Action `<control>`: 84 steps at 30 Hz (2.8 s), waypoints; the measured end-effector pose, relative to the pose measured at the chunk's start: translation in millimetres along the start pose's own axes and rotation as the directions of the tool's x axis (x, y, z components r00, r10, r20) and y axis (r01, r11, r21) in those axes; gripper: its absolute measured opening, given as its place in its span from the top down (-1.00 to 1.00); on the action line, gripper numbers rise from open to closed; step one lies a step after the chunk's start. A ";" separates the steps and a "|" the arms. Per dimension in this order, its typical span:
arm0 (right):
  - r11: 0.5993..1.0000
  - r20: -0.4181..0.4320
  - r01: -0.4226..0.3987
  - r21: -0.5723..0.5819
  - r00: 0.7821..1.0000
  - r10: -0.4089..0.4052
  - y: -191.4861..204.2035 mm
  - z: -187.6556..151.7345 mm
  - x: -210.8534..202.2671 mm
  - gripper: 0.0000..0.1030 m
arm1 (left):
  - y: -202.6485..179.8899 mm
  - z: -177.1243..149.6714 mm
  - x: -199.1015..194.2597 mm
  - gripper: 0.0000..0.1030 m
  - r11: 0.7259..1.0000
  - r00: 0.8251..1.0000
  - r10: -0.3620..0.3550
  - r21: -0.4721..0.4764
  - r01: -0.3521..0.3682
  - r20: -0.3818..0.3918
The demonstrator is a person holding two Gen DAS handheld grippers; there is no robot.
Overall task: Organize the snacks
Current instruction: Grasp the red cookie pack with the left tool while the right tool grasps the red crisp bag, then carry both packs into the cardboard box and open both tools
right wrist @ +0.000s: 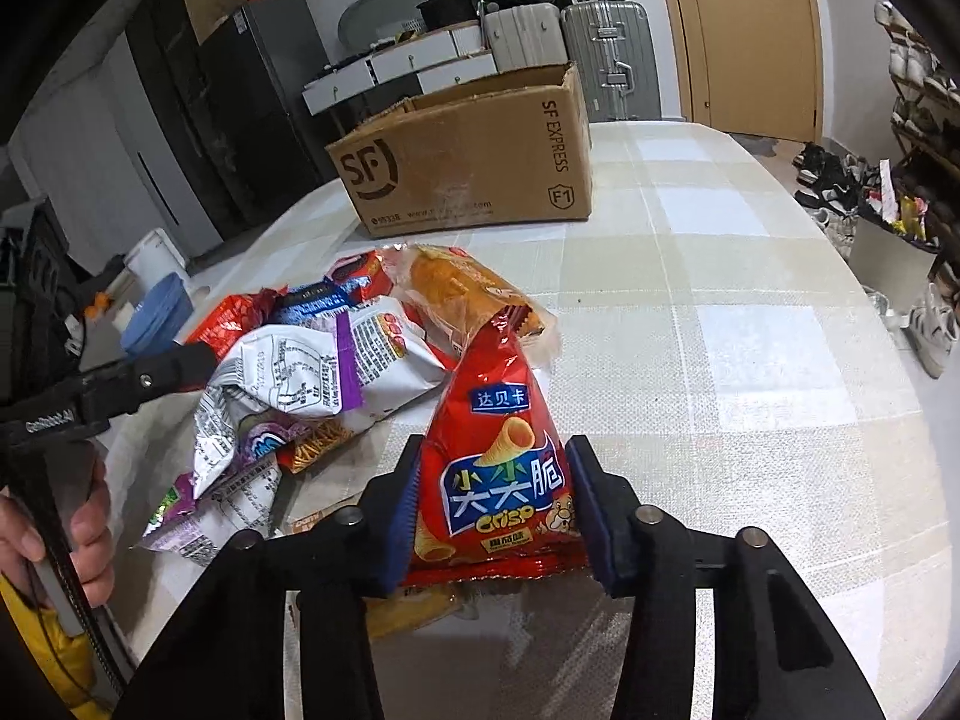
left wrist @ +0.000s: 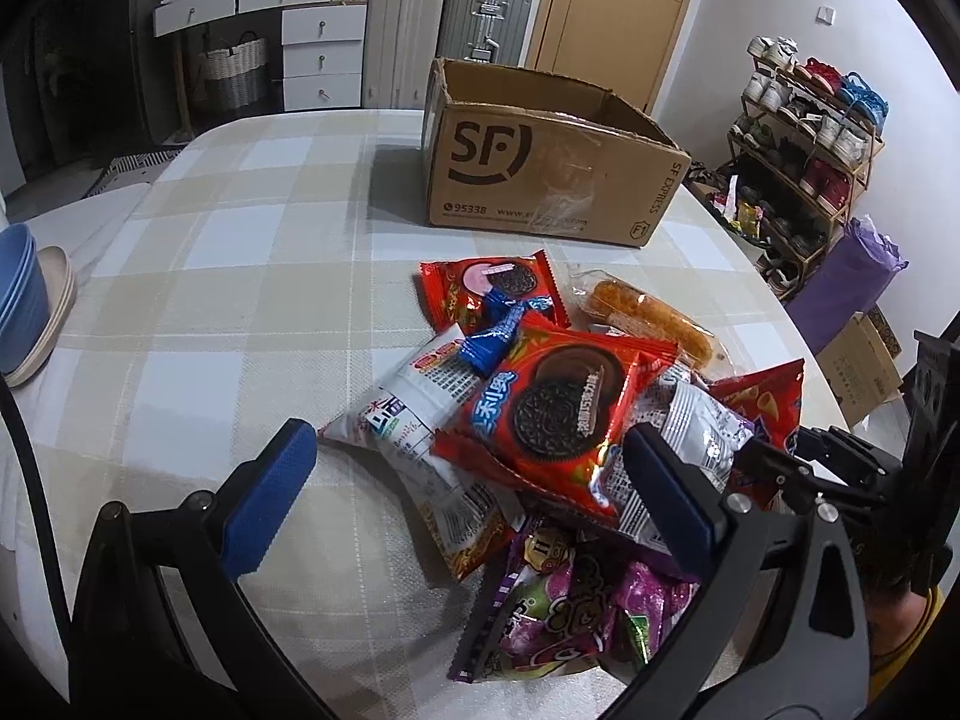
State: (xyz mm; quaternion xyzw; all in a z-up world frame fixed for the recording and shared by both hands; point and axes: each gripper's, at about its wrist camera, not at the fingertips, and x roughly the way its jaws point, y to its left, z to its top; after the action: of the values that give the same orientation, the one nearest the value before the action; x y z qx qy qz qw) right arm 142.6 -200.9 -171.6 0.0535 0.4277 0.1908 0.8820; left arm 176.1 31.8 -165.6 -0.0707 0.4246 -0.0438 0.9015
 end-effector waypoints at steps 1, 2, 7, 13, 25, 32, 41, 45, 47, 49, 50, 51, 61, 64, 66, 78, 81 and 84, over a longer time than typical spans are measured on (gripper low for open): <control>1.000 0.002 -0.010 0.006 1.000 0.010 -1.9 -0.2 -0.1 0.14 | -1.6 -0.1 0.4 -0.97 1.000 1.000 -0.001 0.006 0.001 0.001; 1.000 0.006 -0.020 0.012 1.000 0.020 -2.3 -1.1 -2.2 0.14 | -1.8 -0.3 -0.4 -0.97 1.000 1.000 -0.008 0.013 0.008 0.001; 0.997 0.025 -0.068 0.047 0.997 0.067 -6.8 -3.8 -6.1 0.14 | -9.4 7.2 4.0 -0.97 0.999 1.000 -0.008 0.041 0.009 -0.022; 0.993 0.032 -0.095 0.071 0.995 0.093 -11.0 -3.2 -6.8 0.14 | -13.7 17.1 6.0 -0.97 0.996 0.998 -0.023 0.082 0.028 -0.059; 0.988 0.037 -0.122 0.092 0.992 0.119 -17.8 -5.4 -5.9 0.14 | -25.9 13.0 7.4 0.18 0.989 0.994 -0.071 0.120 0.081 -0.086; 0.986 0.039 -0.130 0.100 0.991 0.127 -19.5 -6.2 -4.9 0.14 | -20.3 7.8 -2.3 0.19 0.990 0.995 -0.076 0.113 0.083 -0.068; 0.987 0.109 -0.118 0.108 0.988 0.107 -21.8 -9.2 -18.9 0.14 | -12.1 1.7 -28.1 0.18 0.994 0.997 -0.064 0.091 0.067 -0.030; 0.987 0.140 -0.138 0.077 0.982 0.127 -8.3 -8.4 -36.3 0.14 | -4.2 -1.4 -47.2 0.19 0.995 0.997 -0.082 0.060 0.082 -0.006; 0.989 0.163 -0.137 0.057 0.978 0.126 -0.1 -5.5 -48.8 0.14 | -3.2 -2.5 -57.3 0.18 0.994 0.996 -0.086 0.062 0.085 0.009; 0.990 0.199 -0.136 0.038 0.972 0.126 9.0 -1.1 -65.0 0.14 | -4.0 -3.1 -68.0 0.19 0.994 0.996 -0.083 0.068 0.081 0.025; 0.990 0.211 -0.140 0.031 0.969 0.131 11.7 -0.1 -71.2 0.14 | -5.0 -3.8 -74.7 0.18 0.994 0.996 -0.082 0.072 0.079 0.034; 0.990 0.225 -0.141 0.022 0.965 0.132 16.8 1.5 -78.1 0.14 | -5.6 -3.7 -79.1 0.18 0.994 0.996 -0.082 0.073 0.079 0.041; 0.989 0.271 -0.151 -0.012 0.951 0.148 52.9 -1.0 -121.1 0.14 | -16.8 -24.1 -134.7 0.18 0.994 0.991 -0.085 0.077 0.077 0.107; 0.989 0.280 -0.148 -0.024 0.949 0.149 60.3 -3.2 -128.2 0.14 | -18.9 -29.3 -148.4 0.18 0.995 0.989 -0.076 0.072 0.067 0.125; 0.989 0.284 -0.142 -0.029 0.948 0.145 64.0 -3.8 -133.6 0.14 | -18.7 -31.7 -157.3 0.18 0.995 0.988 -0.076 0.072 0.066 0.136; 0.988 0.268 -0.147 -0.054 0.951 0.156 64.2 18.7 -119.6 0.14 | -17.0 -16.0 -167.3 0.18 0.992 0.985 -0.097 0.099 0.083 0.144; 0.984 0.268 -0.167 -0.058 0.947 0.176 62.8 37.8 -113.0 0.14 | -13.5 2.9 -160.9 0.18 0.989 0.984 -0.127 0.097 0.115 0.126; 0.980 0.272 -0.188 -0.059 0.942 0.197 58.0 63.5 -105.3 0.14 | -4.1 28.1 -151.8 0.18 0.985 0.981 -0.160 0.076 0.152 0.114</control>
State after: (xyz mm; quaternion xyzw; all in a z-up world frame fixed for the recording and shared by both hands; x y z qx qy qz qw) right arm 115.8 -183.3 -39.4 0.1070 0.2898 0.2734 0.9110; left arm 101.2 51.4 -31.9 -0.0762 0.3613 -0.1243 0.9210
